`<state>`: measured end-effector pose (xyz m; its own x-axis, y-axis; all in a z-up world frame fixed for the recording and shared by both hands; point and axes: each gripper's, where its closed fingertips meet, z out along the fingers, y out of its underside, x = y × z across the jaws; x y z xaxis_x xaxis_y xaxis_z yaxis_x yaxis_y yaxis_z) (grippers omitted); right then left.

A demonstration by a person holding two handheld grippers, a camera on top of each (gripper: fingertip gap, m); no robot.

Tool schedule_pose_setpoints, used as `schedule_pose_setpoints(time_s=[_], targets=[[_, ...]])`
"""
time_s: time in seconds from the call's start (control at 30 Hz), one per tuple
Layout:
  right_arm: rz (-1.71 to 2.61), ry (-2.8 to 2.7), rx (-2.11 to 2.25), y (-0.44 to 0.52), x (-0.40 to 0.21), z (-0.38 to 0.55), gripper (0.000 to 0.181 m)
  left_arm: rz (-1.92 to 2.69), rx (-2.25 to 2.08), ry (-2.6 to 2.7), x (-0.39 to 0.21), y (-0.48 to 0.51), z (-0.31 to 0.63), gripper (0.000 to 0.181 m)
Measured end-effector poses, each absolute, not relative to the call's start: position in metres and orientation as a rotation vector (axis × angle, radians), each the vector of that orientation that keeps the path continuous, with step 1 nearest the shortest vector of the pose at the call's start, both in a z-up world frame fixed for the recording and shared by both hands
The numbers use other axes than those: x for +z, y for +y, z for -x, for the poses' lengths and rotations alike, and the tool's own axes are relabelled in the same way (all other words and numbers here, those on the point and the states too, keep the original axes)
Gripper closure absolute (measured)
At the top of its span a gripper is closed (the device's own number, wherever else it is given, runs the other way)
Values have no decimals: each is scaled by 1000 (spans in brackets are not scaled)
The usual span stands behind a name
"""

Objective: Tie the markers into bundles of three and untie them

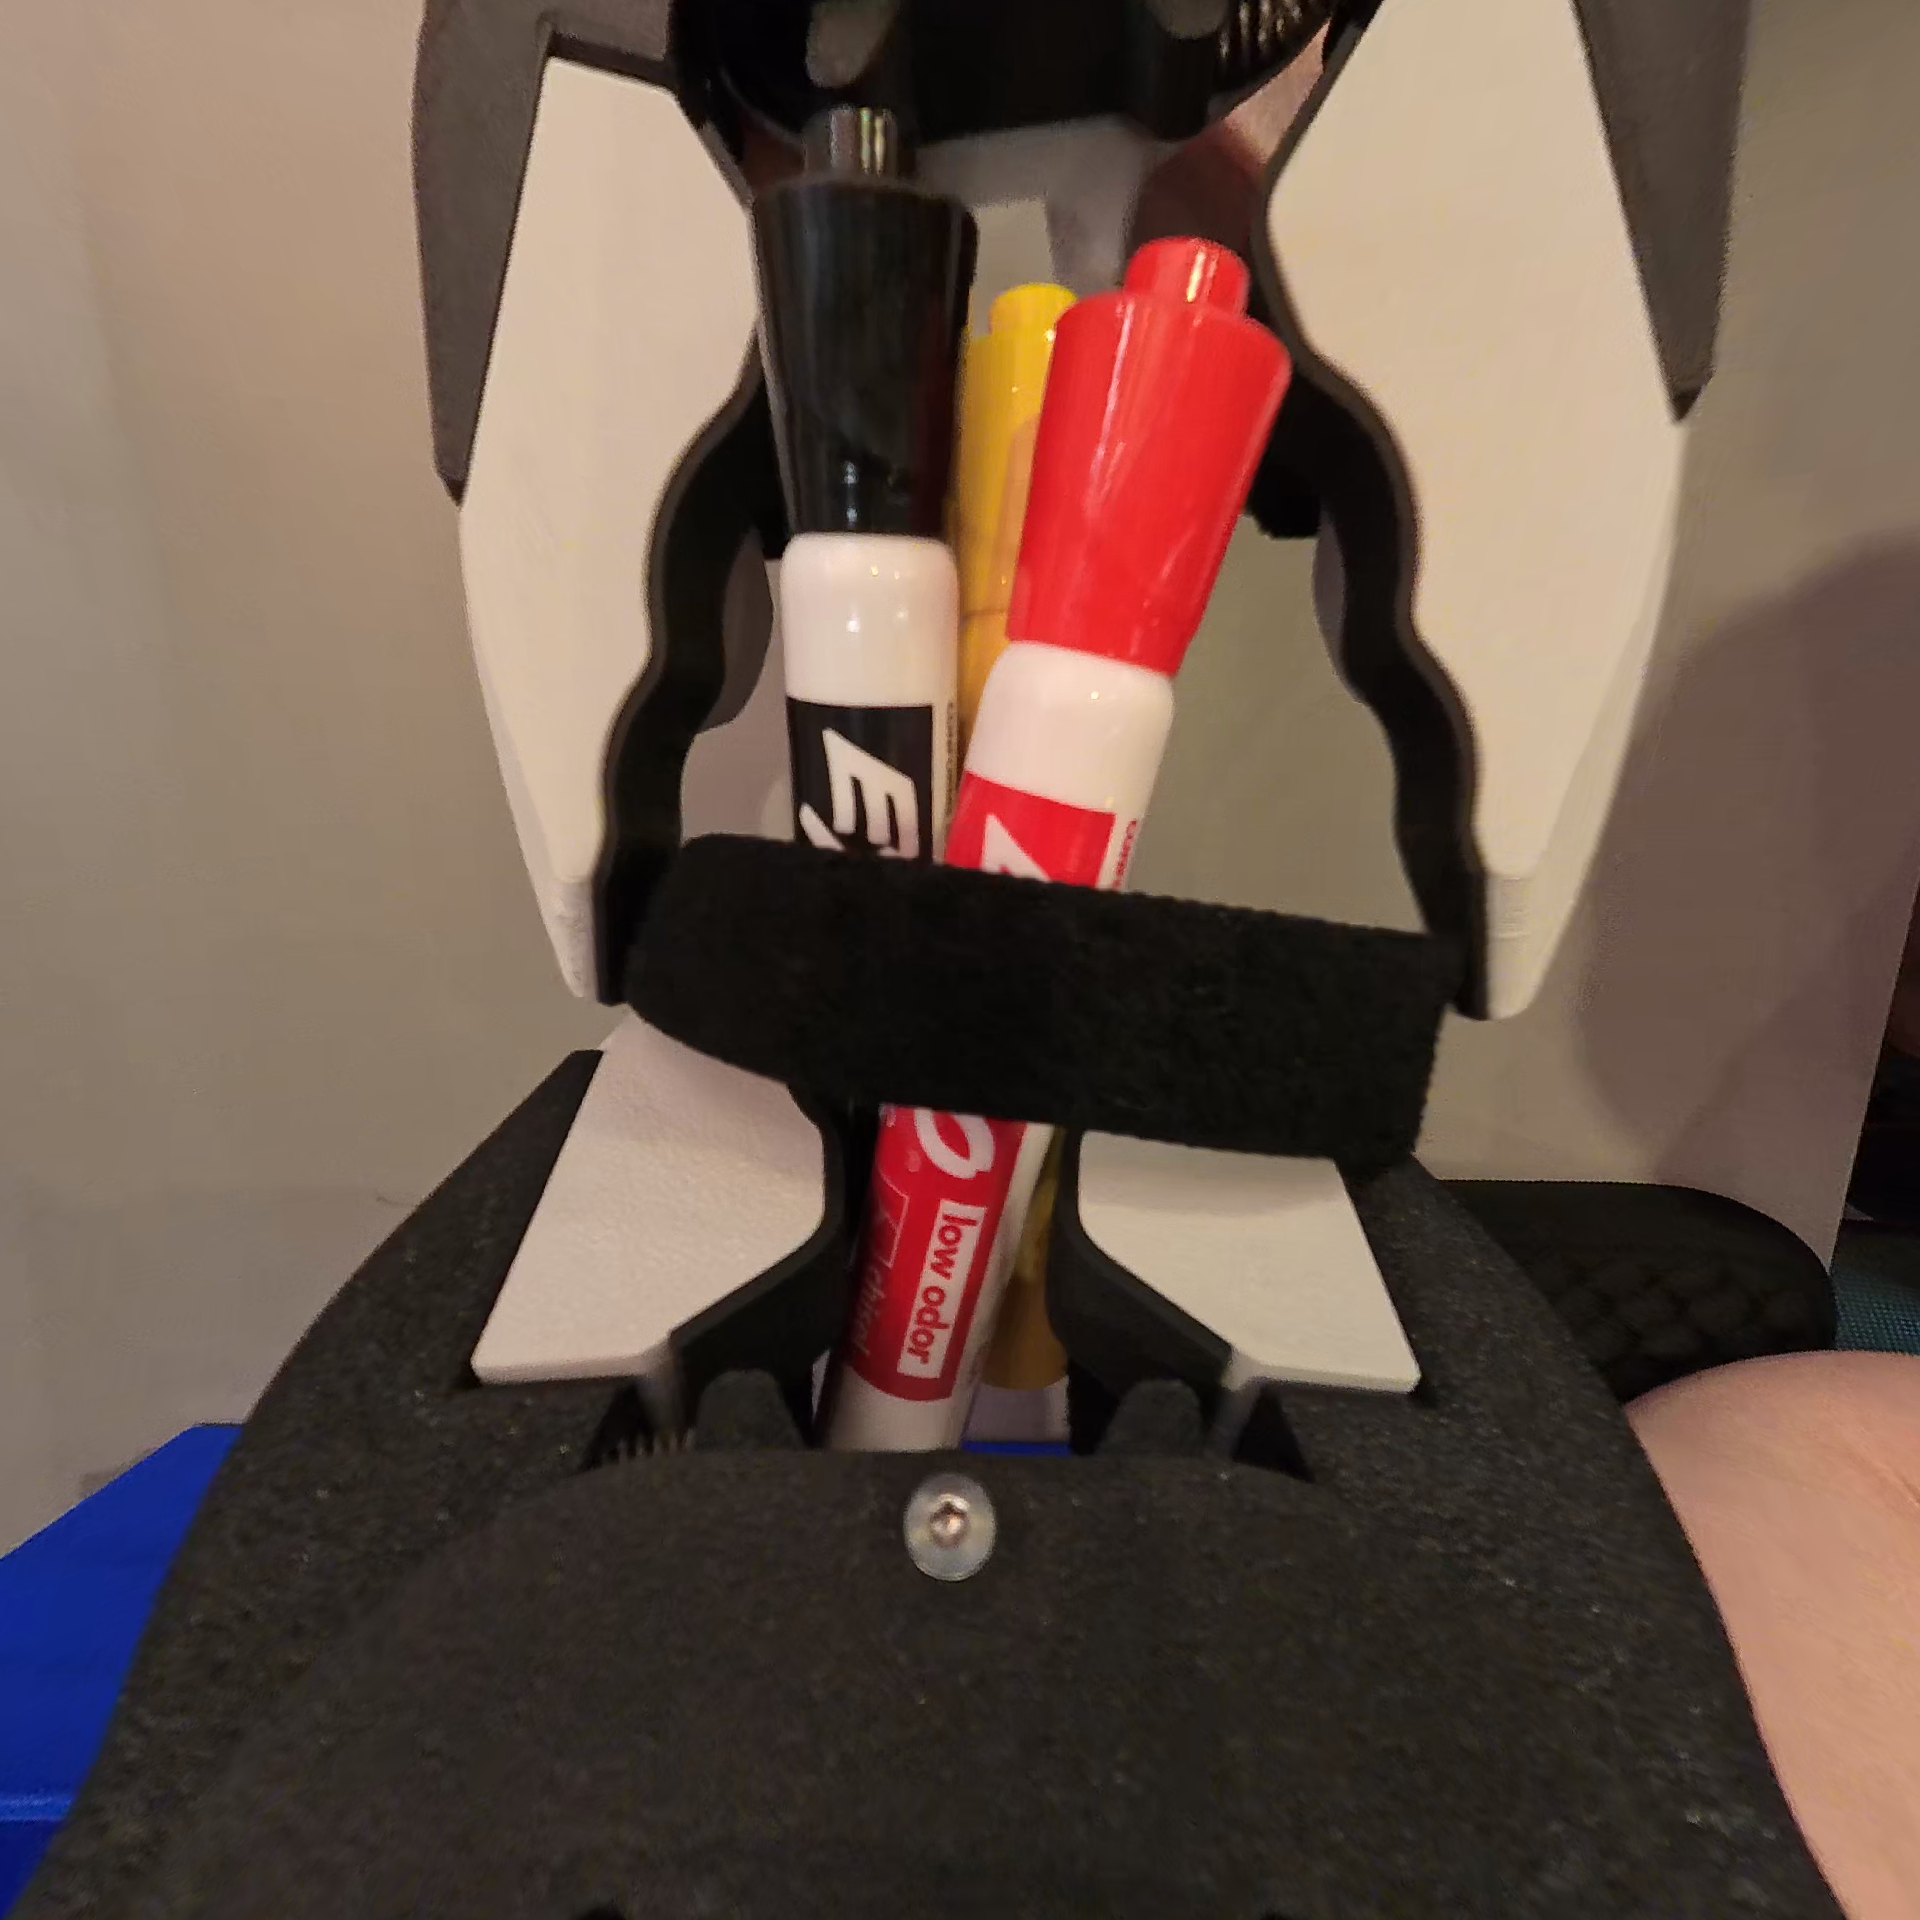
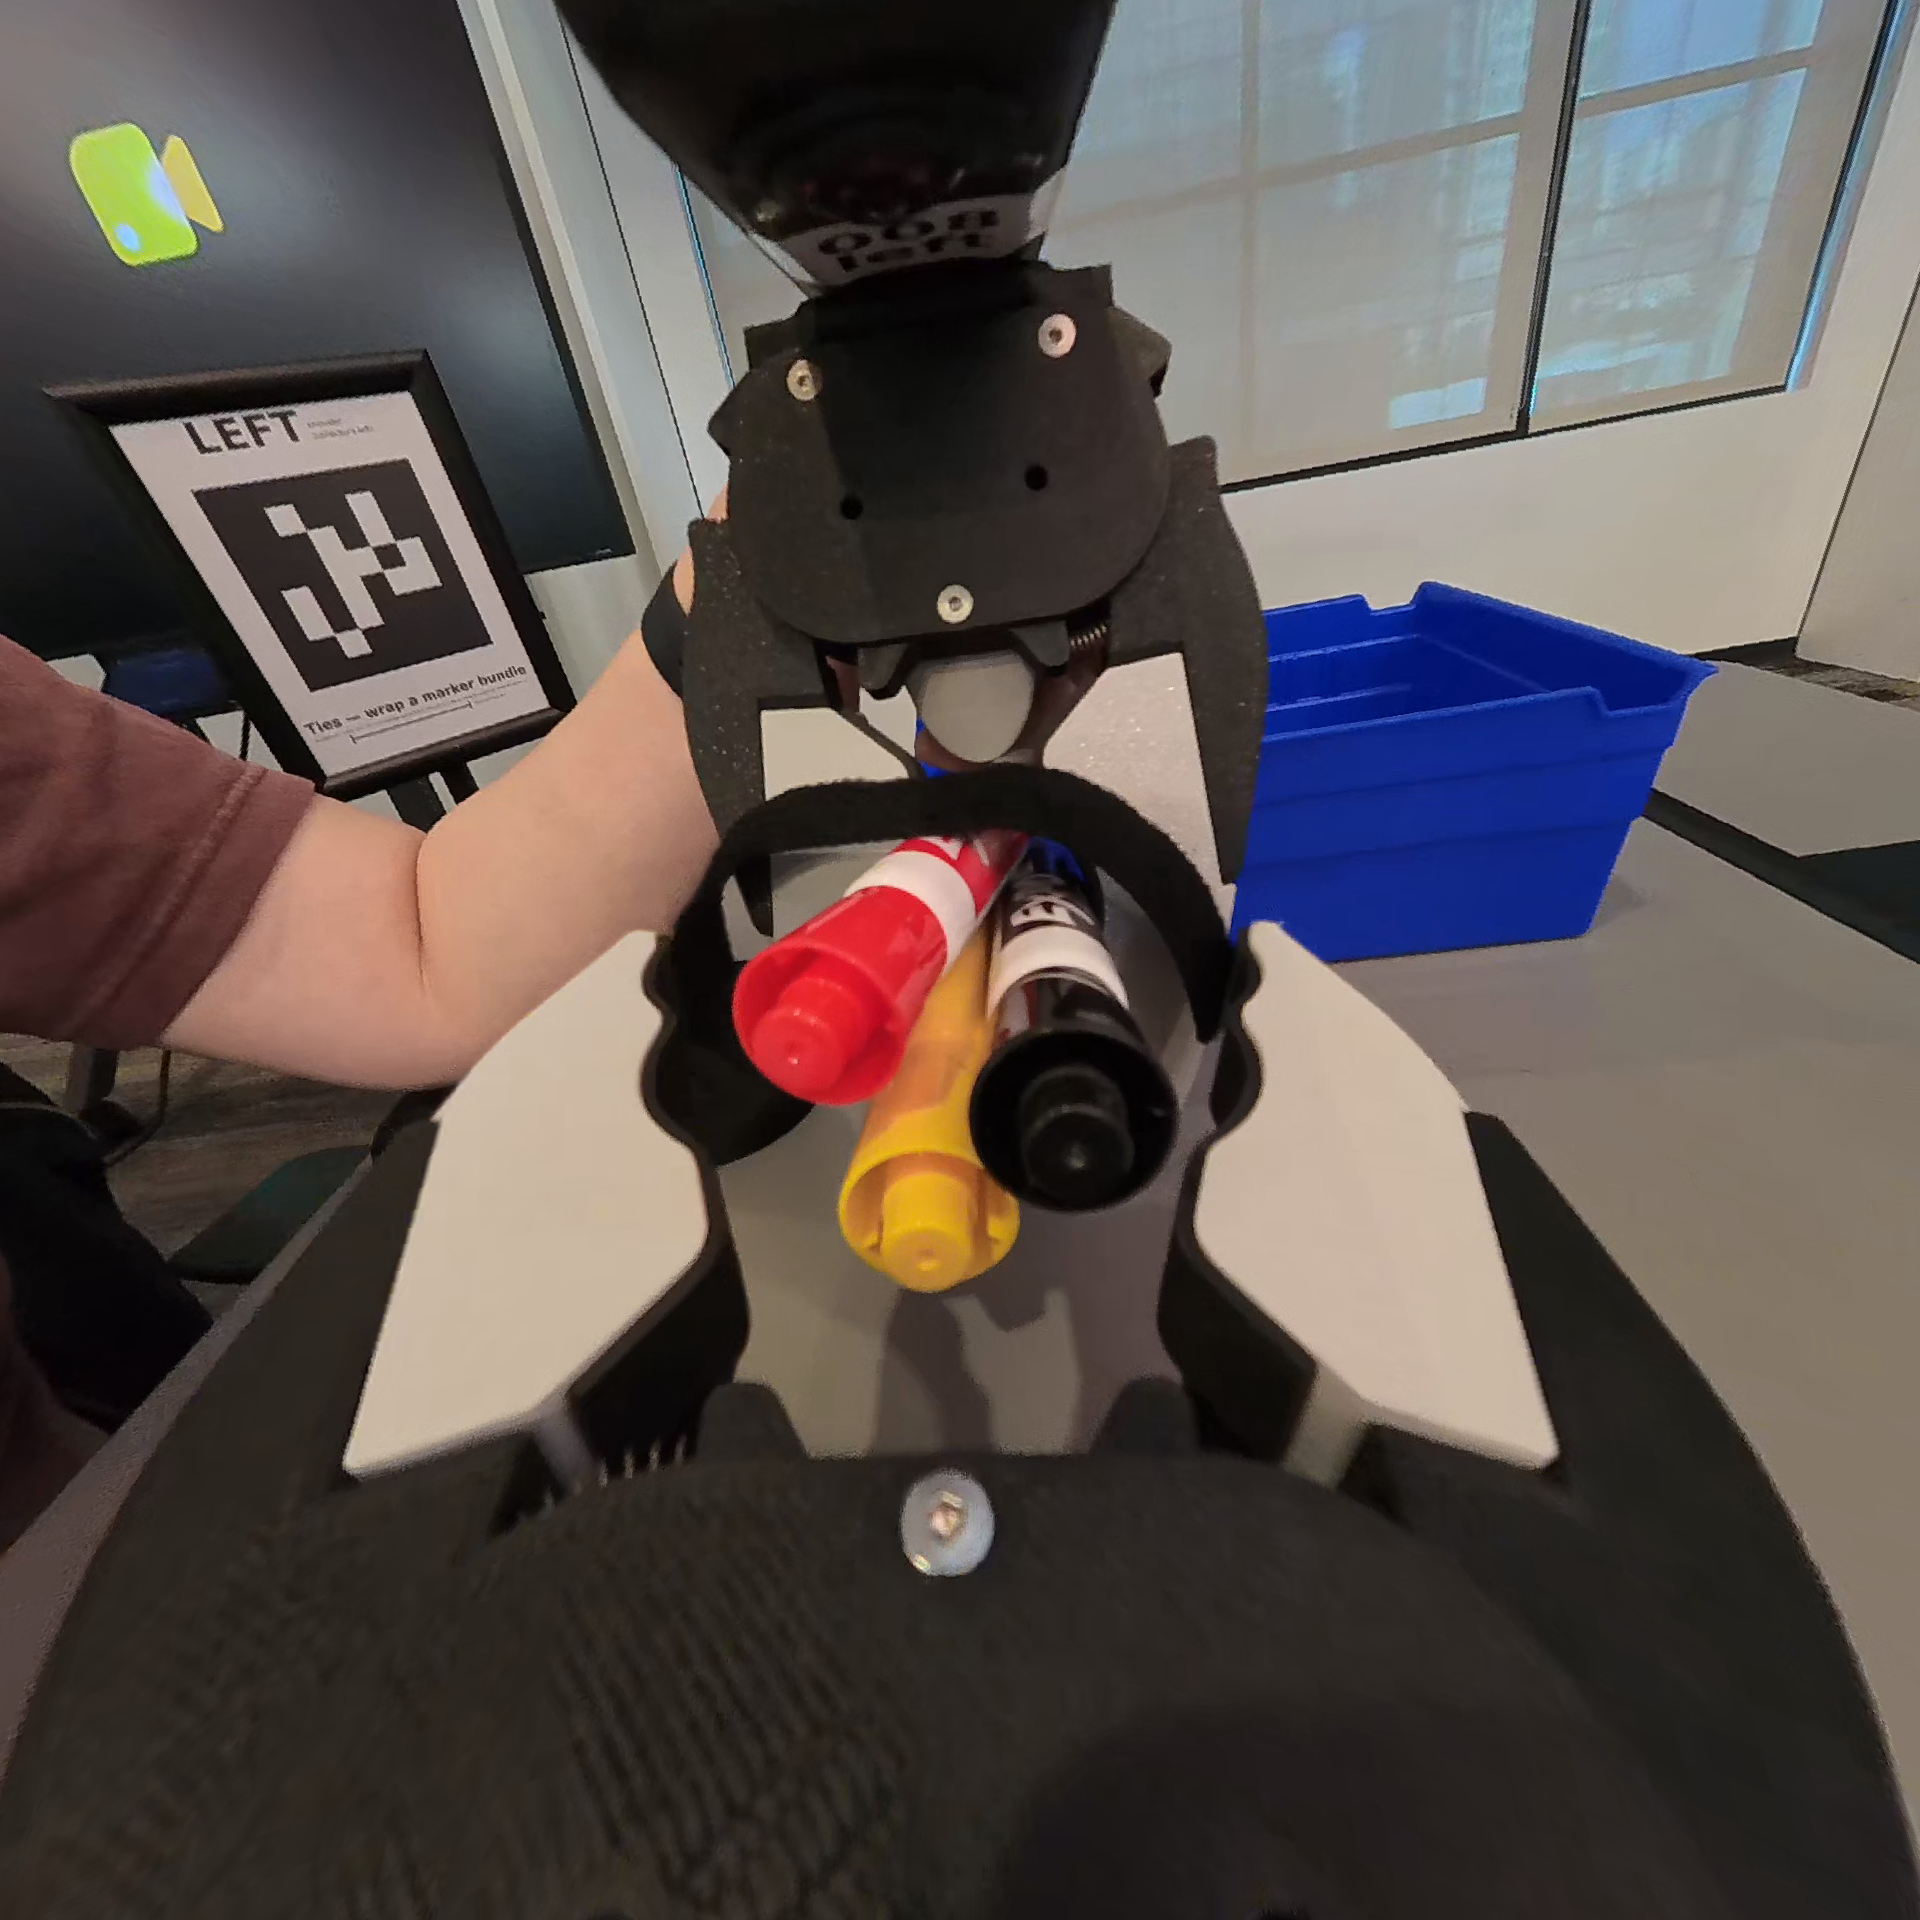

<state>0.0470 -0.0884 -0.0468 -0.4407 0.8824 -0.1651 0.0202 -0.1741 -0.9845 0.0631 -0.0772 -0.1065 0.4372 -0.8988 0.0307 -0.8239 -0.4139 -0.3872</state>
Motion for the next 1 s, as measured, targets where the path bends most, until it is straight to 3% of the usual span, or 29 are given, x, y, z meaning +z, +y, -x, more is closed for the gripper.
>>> schedule_pose_setpoints(time_s=[0.03, 0.57, 0.7, 1.0], targets=[[1071, -1444, 1680, -88, -48, -47, 82, 2381, -338, 1477, -107, -77, -63, 139], [1082, -1569, 1663, -87, -57, -53, 100, 2402, -360, 1482, -109, -81, -62, 139], [1078, -1635, 1662, -87, -60, -57, 116, 2412, -358, 1495, -111, -82, -62, 139], [1039, -1678, 1659, -88, -64, -61, 124, 2381, -389, 1490, -105, -84, -65, 139]])
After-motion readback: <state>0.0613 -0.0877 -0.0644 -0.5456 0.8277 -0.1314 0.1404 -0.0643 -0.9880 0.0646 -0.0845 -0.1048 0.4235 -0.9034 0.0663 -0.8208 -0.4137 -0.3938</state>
